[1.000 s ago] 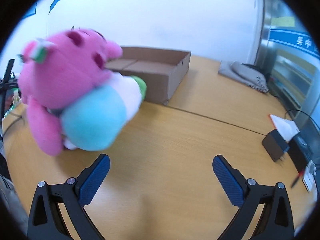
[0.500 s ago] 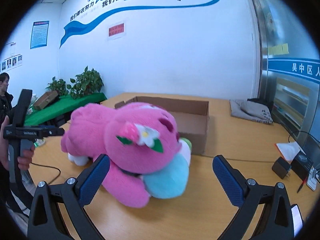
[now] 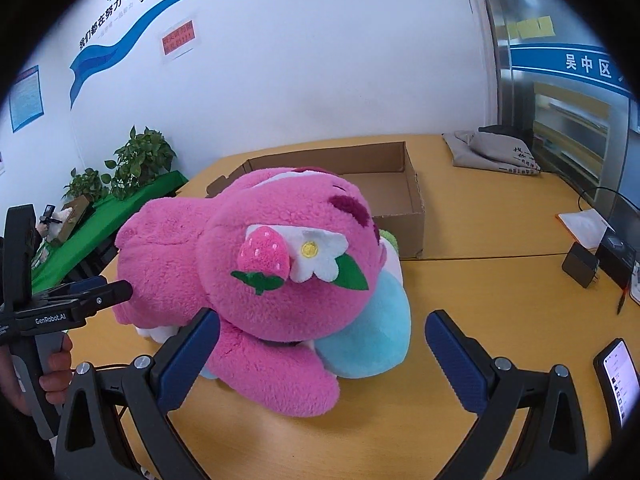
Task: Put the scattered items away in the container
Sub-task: 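Move both grippers over the pink bear plush lying on the table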
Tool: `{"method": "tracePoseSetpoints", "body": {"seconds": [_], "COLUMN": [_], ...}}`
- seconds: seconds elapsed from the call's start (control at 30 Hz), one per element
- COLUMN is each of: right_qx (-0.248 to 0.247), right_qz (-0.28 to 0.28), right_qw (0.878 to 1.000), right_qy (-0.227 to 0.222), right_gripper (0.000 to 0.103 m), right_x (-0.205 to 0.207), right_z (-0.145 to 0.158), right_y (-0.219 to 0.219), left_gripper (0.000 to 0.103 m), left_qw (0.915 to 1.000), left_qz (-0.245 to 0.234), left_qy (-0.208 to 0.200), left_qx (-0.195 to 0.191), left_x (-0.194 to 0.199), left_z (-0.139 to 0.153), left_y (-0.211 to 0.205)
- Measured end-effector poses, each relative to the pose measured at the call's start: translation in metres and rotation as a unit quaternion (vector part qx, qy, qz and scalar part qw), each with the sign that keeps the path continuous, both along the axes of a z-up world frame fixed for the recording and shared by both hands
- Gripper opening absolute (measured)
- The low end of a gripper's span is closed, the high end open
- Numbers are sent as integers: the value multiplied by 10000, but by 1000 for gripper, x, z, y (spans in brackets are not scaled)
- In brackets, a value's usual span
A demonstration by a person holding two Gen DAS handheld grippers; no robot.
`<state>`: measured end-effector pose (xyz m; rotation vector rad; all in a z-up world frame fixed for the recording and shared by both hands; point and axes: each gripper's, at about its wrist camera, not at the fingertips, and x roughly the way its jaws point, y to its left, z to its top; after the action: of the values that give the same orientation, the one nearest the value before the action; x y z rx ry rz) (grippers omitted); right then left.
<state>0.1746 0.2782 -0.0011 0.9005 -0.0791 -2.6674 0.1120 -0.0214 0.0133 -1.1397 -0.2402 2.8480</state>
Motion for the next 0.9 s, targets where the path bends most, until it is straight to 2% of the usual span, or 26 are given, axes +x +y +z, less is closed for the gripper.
{"method": "tracePoseSetpoints", "body": {"seconds": [0.33, 0.9], "right_qx": [143, 261], "right_qz": [-116, -115], "right_qw": [9998, 9995], "right_qy": [-78, -95], "right_gripper": [103, 103], "right_x": [-3, -5], "right_z": [-5, -7], "right_y": [-4, -8], "left_gripper": [103, 103], "left_qw": [10000, 9998], "left_qz": [5, -74], "left_qy": [-8, -47], "left_qx": [-65, 178], "left_x": [-3, -7], "left_z": [-2, 1], "left_y": [0, -7]}}
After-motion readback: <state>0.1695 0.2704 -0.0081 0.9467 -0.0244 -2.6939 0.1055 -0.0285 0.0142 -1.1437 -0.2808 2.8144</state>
